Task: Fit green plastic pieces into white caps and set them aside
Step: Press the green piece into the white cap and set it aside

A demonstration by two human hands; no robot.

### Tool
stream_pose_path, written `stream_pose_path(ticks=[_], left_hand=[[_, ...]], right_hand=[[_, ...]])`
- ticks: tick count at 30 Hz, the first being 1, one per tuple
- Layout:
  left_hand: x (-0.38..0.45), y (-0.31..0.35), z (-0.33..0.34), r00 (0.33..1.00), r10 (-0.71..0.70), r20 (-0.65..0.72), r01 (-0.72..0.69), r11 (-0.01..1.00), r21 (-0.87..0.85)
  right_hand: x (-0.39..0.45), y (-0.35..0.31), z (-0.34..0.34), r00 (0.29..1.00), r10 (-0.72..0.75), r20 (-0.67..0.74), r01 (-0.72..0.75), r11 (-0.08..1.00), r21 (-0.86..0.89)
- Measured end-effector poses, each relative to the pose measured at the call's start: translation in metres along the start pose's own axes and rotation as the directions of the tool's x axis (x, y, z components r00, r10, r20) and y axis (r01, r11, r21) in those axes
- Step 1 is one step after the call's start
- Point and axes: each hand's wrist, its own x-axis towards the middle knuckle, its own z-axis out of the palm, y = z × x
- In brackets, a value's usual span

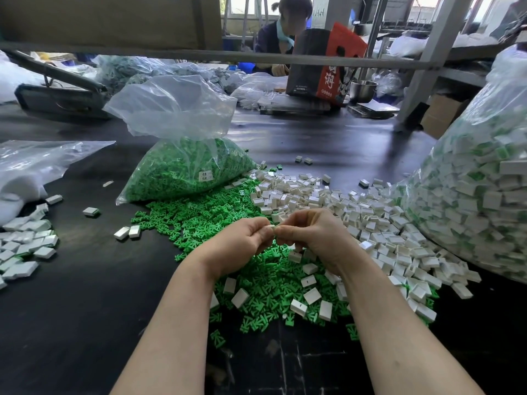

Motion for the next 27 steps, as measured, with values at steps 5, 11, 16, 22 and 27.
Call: stream_pose_path(ticks=[5, 11, 16, 22, 27], left_hand=[[-0.001, 0.005, -0.001, 0.998, 0.025, -0.061, -0.025, 1.0, -0.005], [-0.001, 0.005, -0.002, 0.989, 0.057, -0.136, -0.056, 0.998, 0.011], [0.001, 0.003, -0.001, 0.962, 0.143, -0.233, -0.159, 0.986, -0.054], [0.001, 0.006, -0.001, 0.94, 0.174, -0.295, -0.221, 0.966, -0.134], [0.0, 0.012, 0.002, 0.922, 0.159, -0.353, -0.267, 0.921, -0.282]], right_hand=[[0.001, -0.003, 0.0, 0.994, -0.1, -0.043, 0.097, 0.993, -0.061], [0.001, -0.008, -0.003, 0.988, -0.138, -0.063, 0.13, 0.985, -0.113], [0.0, -0.008, -0.005, 0.991, -0.125, -0.053, 0.12, 0.988, -0.098], [0.001, -0.01, -0.003, 0.996, -0.072, -0.056, 0.079, 0.985, 0.153], [0.002, -0.013, -0.002, 1.0, -0.015, 0.006, 0.013, 0.95, 0.313]])
